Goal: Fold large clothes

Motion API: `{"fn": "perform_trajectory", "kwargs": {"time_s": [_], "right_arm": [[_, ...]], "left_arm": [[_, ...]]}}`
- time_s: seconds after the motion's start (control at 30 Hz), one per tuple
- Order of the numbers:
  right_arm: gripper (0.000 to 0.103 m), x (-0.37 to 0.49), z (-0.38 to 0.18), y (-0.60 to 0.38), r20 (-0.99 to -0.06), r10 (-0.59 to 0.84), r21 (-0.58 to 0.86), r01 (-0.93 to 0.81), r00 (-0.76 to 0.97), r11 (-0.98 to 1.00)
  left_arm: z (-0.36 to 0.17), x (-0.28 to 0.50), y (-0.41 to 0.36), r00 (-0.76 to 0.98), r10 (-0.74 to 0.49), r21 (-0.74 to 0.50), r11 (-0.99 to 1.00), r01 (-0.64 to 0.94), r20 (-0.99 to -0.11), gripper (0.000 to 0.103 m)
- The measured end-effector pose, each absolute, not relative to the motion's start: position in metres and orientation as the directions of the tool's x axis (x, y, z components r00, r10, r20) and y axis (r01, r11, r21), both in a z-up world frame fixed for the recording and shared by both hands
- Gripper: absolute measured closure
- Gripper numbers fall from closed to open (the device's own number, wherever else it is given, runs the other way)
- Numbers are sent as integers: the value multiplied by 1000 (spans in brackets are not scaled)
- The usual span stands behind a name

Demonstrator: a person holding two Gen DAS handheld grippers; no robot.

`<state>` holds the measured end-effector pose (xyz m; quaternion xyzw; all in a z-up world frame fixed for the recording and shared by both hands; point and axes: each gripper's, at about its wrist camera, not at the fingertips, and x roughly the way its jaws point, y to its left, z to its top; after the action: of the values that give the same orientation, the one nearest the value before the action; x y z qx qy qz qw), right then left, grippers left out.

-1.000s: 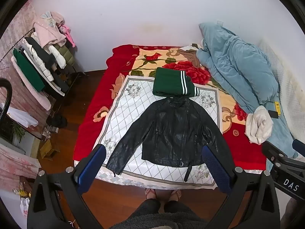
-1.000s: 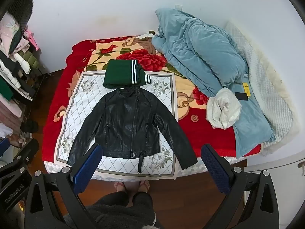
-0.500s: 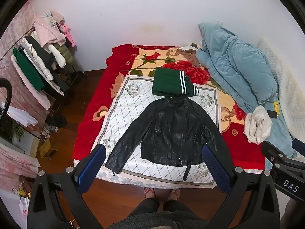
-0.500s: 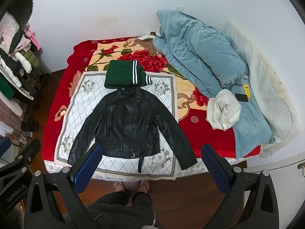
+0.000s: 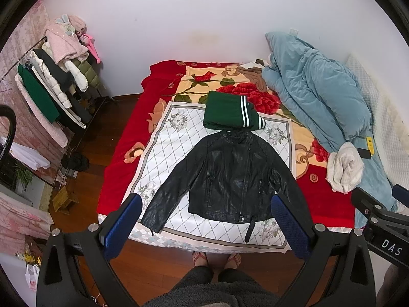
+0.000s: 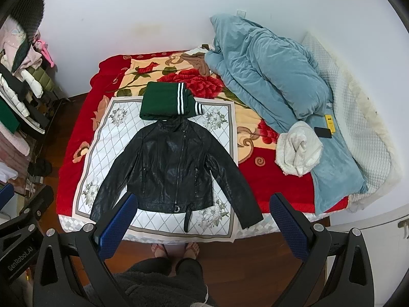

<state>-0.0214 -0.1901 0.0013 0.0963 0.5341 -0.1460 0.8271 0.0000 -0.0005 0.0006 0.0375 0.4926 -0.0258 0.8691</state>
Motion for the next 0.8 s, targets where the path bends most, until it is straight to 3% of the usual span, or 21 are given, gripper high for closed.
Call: {"fn": "perform_trajectory", "kwargs": {"time_s": [0.8], "right_arm": [[0, -17, 18, -184, -909, -141, 3, 344, 392, 939]], "left_arm": [[17, 2, -19, 525, -9, 37, 996, 76, -851, 0]]}}
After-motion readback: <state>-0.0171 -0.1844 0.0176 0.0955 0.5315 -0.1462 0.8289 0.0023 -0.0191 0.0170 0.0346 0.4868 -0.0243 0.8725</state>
